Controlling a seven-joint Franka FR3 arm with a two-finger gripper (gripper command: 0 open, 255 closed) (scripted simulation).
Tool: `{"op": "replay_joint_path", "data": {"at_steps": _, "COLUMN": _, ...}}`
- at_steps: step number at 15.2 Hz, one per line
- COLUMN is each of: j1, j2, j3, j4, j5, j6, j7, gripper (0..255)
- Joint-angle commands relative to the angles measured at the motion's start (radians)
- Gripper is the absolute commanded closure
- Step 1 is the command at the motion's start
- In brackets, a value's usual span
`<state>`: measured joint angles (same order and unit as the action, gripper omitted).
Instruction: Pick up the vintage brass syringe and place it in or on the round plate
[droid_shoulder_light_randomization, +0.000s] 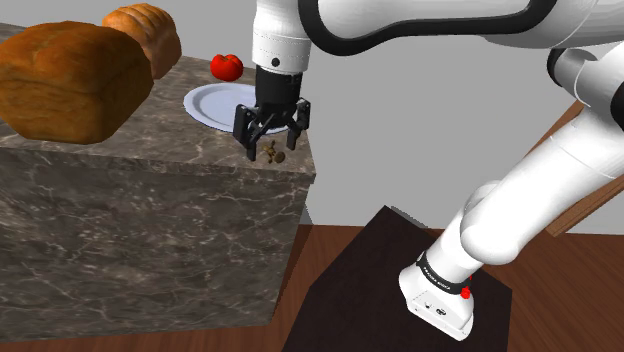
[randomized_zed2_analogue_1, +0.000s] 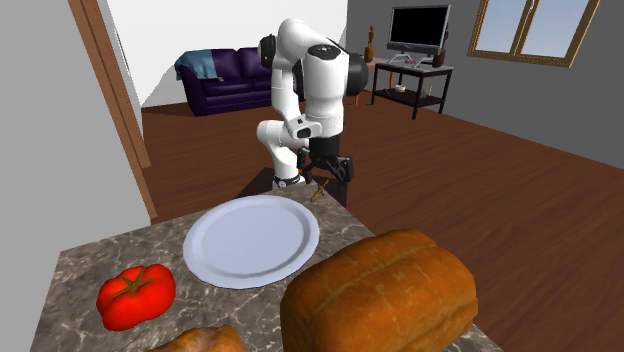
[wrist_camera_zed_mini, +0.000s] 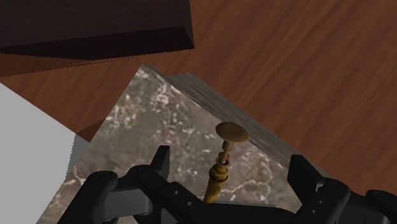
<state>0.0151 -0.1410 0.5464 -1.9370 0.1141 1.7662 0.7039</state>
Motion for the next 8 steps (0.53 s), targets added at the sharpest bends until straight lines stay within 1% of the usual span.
{"op": "replay_joint_path", "data": {"at_steps": 1, "j1": 0.000, "j2": 0.000, "j3": 0.000, "j4": -0.002, "j5": 0.000, "j6": 0.002, "j7": 0.000, "gripper": 0}}
{"op": "replay_joint_path", "data": {"at_steps": 5, "j1": 0.000, "j2": 0.000, "j3": 0.000, "j4": -0.002, "j5": 0.000, "j6": 0.002, "j7": 0.000, "gripper": 0}}
{"op": "replay_joint_path", "data": {"at_steps": 6, "j1": 0.000, "j2": 0.000, "j3": 0.000, "j4": -0.002, "j5": 0.000, "j6": 0.002, "j7": 0.000, "gripper": 255}}
{"op": "replay_joint_path", "data": {"at_steps": 8, "j1": 0.000, "j2": 0.000, "j3": 0.000, "j4": -0.002, "j5": 0.000, "j6": 0.002, "j7": 0.000, "gripper": 255}}
